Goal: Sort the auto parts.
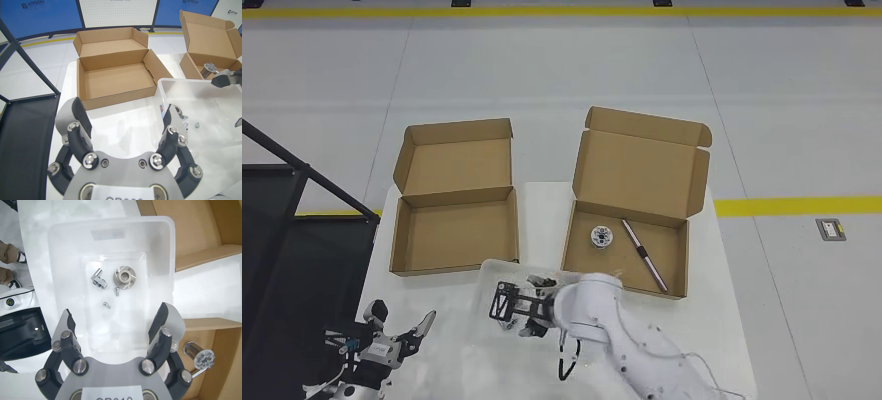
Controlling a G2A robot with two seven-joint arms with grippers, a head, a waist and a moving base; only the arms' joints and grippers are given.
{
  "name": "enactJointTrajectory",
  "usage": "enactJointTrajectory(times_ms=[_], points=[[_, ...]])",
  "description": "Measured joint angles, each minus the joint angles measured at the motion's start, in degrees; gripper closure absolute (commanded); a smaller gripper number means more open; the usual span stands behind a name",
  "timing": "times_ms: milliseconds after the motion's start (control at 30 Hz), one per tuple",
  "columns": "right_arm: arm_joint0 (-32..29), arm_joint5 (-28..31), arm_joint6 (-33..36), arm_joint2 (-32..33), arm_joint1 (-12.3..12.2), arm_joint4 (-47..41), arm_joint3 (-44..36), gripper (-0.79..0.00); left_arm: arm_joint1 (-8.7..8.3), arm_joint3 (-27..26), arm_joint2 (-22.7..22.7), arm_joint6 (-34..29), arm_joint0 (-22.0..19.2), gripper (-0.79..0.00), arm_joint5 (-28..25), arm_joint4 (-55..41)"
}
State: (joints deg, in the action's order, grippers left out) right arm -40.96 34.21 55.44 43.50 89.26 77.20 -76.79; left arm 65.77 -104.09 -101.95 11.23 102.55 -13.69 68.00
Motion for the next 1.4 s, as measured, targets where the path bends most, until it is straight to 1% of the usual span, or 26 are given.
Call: enactJointTrajectory(times_ms=[33,67,267,367,633,767,900,1400], points=[[0.9,-0.3,-0.7,-1.0,0.4,0.0,1.8,-0.459,0.00,0.0,0.0,0.0,0.0,-0.785,0.0,0.0],[1.7,-0.6,-1.5,-1.9,0.8,0.1,3.5,-0.391,0.00,0.0,0.0,0.0,0.0,-0.785,0.0,0.0],[6.1,-2.6,-5.2,-7.1,3.6,0.2,13.3,-0.363,0.00,0.0,0.0,0.0,0.0,-0.785,0.0,0.0],[7.5,-3.6,-5.7,-8.7,4.7,0.3,16.4,-0.332,0.00,0.0,0.0,0.0,0.0,-0.785,0.0,0.0],[11.1,-4.8,-6.4,-11.8,7.6,-0.4,23.5,-0.299,0.00,0.0,0.0,0.0,0.0,-0.785,0.0,0.0],[12.2,-5.7,-6.6,-12.9,9.0,-0.8,26.3,-0.259,0.00,0.0,0.0,0.0,0.0,-0.785,0.0,0.0],[13.2,-5.8,-7.3,-13.9,10.3,-1.2,29.2,-0.200,0.00,0.0,0.0,0.0,0.0,-0.785,0.0,0.0],[15.7,-6.7,-9.1,-15.9,14.2,-0.9,37.2,-0.194,0.00,0.0,0.0,0.0,0.0,-0.785,0.0,0.0]])
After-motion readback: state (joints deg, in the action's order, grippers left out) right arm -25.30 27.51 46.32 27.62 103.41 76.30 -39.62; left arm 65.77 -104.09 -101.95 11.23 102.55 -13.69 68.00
